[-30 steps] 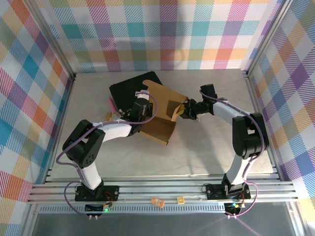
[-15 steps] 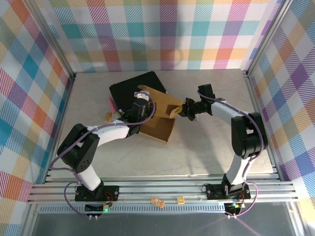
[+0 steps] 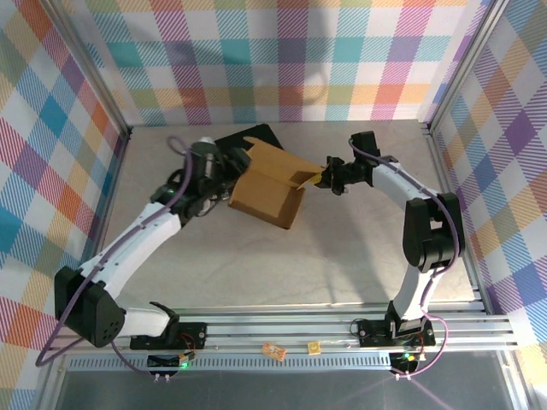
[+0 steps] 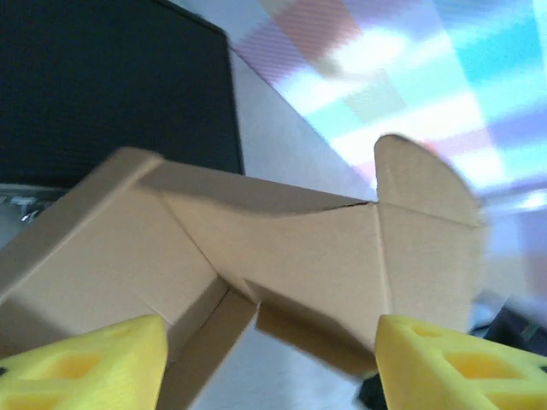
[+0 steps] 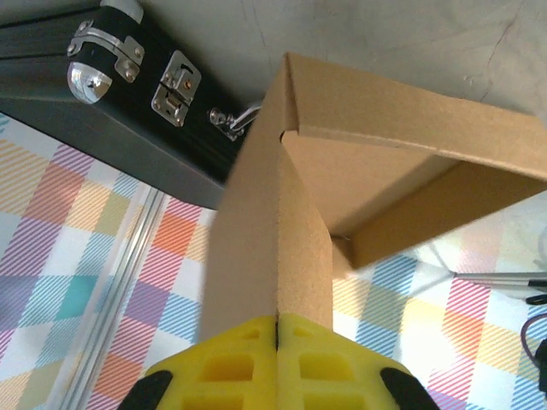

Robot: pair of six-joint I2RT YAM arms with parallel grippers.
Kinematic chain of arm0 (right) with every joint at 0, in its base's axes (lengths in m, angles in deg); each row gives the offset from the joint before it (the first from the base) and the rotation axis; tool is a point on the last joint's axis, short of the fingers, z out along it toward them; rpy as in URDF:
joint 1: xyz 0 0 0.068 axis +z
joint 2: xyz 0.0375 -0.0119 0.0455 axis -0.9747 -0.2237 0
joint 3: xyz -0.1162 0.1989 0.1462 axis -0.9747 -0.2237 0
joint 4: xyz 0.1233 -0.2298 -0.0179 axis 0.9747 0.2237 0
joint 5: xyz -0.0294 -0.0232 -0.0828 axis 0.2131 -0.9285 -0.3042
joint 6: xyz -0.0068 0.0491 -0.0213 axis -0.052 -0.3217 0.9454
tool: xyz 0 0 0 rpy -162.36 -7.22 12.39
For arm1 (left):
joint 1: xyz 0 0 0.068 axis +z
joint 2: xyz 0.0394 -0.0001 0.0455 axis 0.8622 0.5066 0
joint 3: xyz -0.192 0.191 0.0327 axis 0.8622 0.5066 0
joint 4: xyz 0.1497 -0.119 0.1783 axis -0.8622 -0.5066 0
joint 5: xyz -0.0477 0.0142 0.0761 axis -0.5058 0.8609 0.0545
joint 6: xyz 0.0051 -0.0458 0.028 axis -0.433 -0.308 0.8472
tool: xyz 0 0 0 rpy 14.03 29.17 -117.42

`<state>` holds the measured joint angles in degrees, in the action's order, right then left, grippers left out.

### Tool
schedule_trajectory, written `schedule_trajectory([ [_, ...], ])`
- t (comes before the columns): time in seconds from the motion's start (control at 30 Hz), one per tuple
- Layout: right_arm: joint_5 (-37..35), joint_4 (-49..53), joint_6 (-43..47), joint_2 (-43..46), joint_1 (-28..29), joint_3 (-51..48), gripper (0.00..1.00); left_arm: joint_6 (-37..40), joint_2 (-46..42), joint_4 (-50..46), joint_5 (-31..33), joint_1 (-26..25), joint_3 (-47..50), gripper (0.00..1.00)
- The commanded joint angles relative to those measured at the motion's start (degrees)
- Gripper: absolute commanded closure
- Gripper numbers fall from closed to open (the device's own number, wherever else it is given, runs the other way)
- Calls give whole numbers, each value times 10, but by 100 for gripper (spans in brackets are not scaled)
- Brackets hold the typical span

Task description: Fold the paper box

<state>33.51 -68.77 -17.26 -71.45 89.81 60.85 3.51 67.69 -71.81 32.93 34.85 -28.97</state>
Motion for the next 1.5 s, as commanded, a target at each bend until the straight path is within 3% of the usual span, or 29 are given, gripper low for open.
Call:
schedule_trajectory([
  [0.0, -13, 57, 49, -6, 0, 5, 100, -151, -10, -88, -68, 58, -26, 40],
  [0.17, -32, 73, 75, -9, -2, 14, 100, -169, 21, -142, -105, 96, -99, 39],
  [0.33, -43, 110, 118, -20, -6, 43, 100, -171, 69, -131, -113, 144, -127, 38],
  [0.53, -47, 127, 142, -26, -7, 58, 100, -164, 243, -98, -173, 178, -275, 35],
  [0.7, -51, 126, 142, -27, -7, 64, 100, -178, 391, -178, -261, 157, -430, 34],
  [0.77, -51, 131, 148, -33, -7, 75, 100, -194, 399, -192, -257, 143, -432, 33],
  [0.93, -52, 146, 160, -45, -6, 96, 100, -264, 386, -103, -267, 126, -373, 33],
  [1.17, -61, 160, 169, -50, -6, 107, 100, -271, 362, -107, -282, 118, -348, 32],
  [1.3, -64, 166, 178, -53, -6, 115, 100, -279, 314, -127, -258, 128, -300, 32],
  [1.47, -70, 200, 213, -65, -5, 148, 100, -305, 299, -95, -263, 139, -278, 32],
])
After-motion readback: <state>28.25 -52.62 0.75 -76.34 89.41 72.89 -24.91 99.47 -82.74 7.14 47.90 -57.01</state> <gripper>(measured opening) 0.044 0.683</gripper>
